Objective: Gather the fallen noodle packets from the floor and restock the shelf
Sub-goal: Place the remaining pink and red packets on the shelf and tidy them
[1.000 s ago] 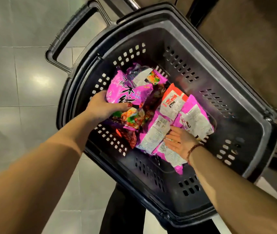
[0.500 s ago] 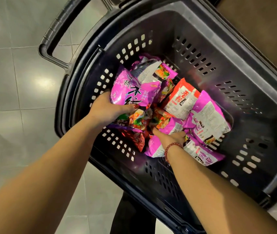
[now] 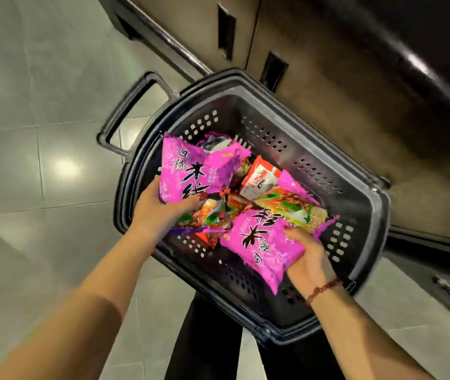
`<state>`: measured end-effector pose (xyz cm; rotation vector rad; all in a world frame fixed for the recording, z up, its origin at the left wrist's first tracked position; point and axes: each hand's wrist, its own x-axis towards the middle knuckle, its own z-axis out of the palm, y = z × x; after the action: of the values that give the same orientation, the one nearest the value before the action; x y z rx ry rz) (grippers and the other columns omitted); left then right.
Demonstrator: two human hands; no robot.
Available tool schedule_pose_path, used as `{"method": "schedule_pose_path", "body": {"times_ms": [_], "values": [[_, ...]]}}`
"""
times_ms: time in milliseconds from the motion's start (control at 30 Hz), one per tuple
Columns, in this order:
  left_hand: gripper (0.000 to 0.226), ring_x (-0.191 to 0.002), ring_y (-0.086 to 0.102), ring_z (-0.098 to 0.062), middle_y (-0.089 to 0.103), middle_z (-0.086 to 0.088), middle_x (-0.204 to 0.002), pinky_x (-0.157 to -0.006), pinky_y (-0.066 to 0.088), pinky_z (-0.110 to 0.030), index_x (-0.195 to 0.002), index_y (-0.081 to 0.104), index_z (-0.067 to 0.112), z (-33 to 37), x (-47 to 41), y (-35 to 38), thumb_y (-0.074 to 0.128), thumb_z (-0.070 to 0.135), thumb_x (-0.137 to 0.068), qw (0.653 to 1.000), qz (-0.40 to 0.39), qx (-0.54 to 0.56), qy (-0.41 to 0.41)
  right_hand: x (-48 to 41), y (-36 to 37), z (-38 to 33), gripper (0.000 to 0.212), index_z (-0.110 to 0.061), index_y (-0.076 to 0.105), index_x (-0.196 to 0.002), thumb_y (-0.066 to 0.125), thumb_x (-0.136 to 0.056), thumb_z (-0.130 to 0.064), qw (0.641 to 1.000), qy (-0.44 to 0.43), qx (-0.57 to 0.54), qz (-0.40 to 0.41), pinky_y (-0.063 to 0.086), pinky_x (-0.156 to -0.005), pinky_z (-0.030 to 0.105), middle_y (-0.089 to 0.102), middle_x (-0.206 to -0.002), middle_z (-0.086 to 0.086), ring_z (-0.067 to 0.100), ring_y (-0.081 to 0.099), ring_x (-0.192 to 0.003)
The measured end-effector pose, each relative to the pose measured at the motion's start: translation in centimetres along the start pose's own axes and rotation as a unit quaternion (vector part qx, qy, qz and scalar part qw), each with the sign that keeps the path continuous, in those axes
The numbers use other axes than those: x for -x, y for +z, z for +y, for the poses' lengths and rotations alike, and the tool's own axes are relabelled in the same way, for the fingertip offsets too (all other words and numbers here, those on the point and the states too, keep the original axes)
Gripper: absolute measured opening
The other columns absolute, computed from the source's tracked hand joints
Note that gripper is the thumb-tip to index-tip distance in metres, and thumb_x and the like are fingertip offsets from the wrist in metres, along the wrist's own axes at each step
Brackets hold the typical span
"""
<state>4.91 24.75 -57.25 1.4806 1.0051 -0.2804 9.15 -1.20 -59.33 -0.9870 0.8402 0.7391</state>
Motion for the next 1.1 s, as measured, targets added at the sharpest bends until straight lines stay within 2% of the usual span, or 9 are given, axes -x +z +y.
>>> {"method": "schedule_pose_path", "body": {"times_ms": [67, 133, 233, 300, 400, 500, 667, 867, 1100], "values": [[0.039, -0.078, 0.072, -0.01, 0.075, 0.01, -0.082, -0.079, 0.056, -0.035, -0.094, 0.063, 0.029, 2.3, 3.1, -0.5, 0.087, 0.013, -0.068, 0.999, 0.018, 0.026, -0.006, 3.4, 1.3, -2.8, 0.028, -0.01, 0.073, -0.088, 0.057, -0.068, 0.001, 0.999, -0.022, -0.016, -0.024, 0.057, -0.069, 0.032, 0.073, -0.085, 0.006, 0.022, 0.07, -0.08], [0.034, -0.072, 0.072, -0.01, 0.075, 0.012, -0.076, -0.069, 0.057, -0.027, -0.092, 0.062, 0.027, 4.9, 6.6, -1.2, 0.084, 0.011, -0.071, 0.998, 0.026, 0.048, -0.008, 6.6, 2.5, -5.1, 0.012, -0.015, 0.075, -0.066, 0.074, -0.054, -0.011, 0.999, -0.03, -0.015, -0.031, 0.053, -0.073, 0.033, 0.071, -0.072, 0.002, 0.021, 0.066, -0.073], [0.043, -0.067, 0.071, -0.013, 0.076, 0.004, -0.078, -0.055, 0.054, -0.018, -0.095, 0.066, 0.019, 9.4, 11.7, -2.8, 0.087, 0.022, -0.058, 0.997, 0.012, 0.075, 0.003, 11.6, 4.4, -8.6, 0.061, -0.014, 0.076, -0.069, 0.093, -0.012, -0.026, 0.998, -0.037, 0.014, -0.054, 0.052, -0.077, 0.034, 0.072, -0.076, 0.004, 0.02, 0.067, -0.07], [0.047, -0.064, 0.07, -0.009, 0.076, 0.002, -0.078, -0.054, 0.053, -0.018, -0.096, 0.067, 0.018, 12.4, 14.6, -4.0, 0.085, 0.027, -0.054, 0.997, -0.002, 0.073, 0.014, 15.0, 5.7, -10.8, 0.072, -0.013, 0.077, -0.076, 0.094, -0.008, -0.029, 0.996, -0.044, 0.025, -0.068, 0.055, -0.079, 0.036, 0.073, -0.082, 0.007, 0.021, 0.069, -0.072], [0.058, -0.074, 0.072, -0.011, 0.076, 0.004, -0.086, -0.063, 0.053, -0.024, -0.101, 0.068, 0.022, 16.2, 18.5, -5.4, 0.084, 0.038, -0.048, 0.997, -0.005, 0.068, 0.036, 20.0, 7.5, -13.6, 0.086, -0.007, 0.072, -0.098, 0.096, -0.018, -0.028, 0.993, -0.064, 0.016, -0.093, 0.046, -0.097, 0.052, 0.071, -0.098, 0.014, 0.027, 0.068, -0.084], [0.069, -0.08, 0.073, -0.017, 0.076, -0.002, -0.091, -0.067, 0.055, -0.03, -0.102, 0.068, 0.021, 19.5, 21.8, -6.4, 0.079, 0.047, -0.04, 0.995, -0.012, 0.07, 0.073, 24.6, 9.1, -15.7, 0.096, -0.005, 0.063, -0.114, 0.096, -0.026, -0.027, 0.989, -0.103, -0.015, -0.105, 0.043, -0.099, 0.058, 0.068, -0.108, 0.017, 0.03, 0.067, -0.093], [0.079, -0.085, 0.073, -0.031, 0.076, -0.009, -0.094, -0.083, 0.057, -0.049, -0.108, 0.066, 0.018, 23.5, 25.6, -7.1, 0.083, 0.051, -0.038, 0.988, -0.026, 0.107, 0.11, 30.7, 11.2, -19.0, 0.049, -0.01, 0.058, -0.125, 0.065, -0.077, -0.013, 0.976, -0.165, -0.083, -0.117, 0.049, -0.095, 0.051, 0.065, -0.121, 0.014, 0.029, 0.065, -0.103], [0.082, -0.09, 0.072, -0.033, 0.076, -0.008, -0.093, -0.092, 0.052, -0.054, -0.109, 0.068, 0.019, 27.1, 27.8, -4.6, 0.084, 0.052, -0.036, 0.979, -0.074, 0.153, 0.115, 34.2, 15.0, -23.1, 0.047, -0.015, 0.062, -0.116, 0.068, -0.07, -0.02, 0.943, -0.261, -0.158, -0.132, 0.058, -0.059, 0.029, 0.07, -0.103, 0.006, 0.015, 0.071, -0.077], [0.067, -0.093, 0.071, -0.035, 0.075, -0.012, -0.098, -0.093, 0.053, -0.052, -0.112, 0.068, 0.017, 31.2, 28.5, 0.1, 0.091, 0.036, -0.052, 0.963, -0.101, 0.217, 0.123, 34.9, 18.6, -27.3, 0.062, -0.005, 0.048, -0.138, 0.062, -0.078, -0.006, 0.921, -0.308, -0.168, -0.169, 0.059, -0.074, 0.032, 0.063, -0.124, 0.012, 0.018, 0.067, -0.098]]}}
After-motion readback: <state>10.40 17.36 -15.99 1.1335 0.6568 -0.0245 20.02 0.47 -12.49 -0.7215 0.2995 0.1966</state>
